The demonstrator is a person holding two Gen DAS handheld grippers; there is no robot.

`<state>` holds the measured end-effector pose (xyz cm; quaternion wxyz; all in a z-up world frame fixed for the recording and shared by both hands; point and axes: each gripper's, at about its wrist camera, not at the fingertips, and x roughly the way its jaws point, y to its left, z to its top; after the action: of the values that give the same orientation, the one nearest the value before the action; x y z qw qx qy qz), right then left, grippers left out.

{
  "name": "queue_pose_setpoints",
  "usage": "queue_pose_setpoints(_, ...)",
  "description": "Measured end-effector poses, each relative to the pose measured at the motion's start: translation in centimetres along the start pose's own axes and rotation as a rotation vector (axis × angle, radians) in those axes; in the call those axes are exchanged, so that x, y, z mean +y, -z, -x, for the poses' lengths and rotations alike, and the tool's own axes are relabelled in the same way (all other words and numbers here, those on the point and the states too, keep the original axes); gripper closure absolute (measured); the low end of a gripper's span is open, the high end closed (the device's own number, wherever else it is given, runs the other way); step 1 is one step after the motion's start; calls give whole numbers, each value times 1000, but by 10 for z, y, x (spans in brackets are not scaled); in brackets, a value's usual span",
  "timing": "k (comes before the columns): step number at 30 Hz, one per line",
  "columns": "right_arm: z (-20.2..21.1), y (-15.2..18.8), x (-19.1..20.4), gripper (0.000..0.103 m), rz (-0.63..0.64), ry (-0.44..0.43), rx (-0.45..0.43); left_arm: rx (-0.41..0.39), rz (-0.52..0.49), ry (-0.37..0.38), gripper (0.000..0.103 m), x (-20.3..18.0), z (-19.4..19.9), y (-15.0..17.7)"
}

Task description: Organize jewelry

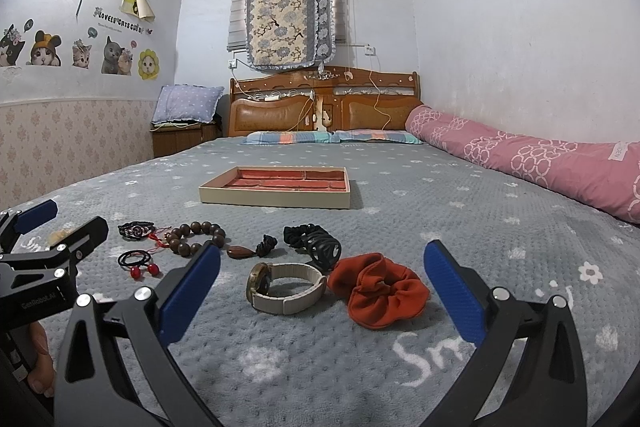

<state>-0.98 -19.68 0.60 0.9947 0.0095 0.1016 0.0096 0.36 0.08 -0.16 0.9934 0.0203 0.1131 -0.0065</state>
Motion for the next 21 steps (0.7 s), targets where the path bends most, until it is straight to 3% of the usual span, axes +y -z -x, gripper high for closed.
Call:
queue_pose_setpoints(13,-1,4,2,4,-1,-1,8,9,1,4,5,-1,-1,1)
queue_pose_setpoints(21,-23,6,-1,4,-11,2,69,122,57,42,5,8,-23,-1)
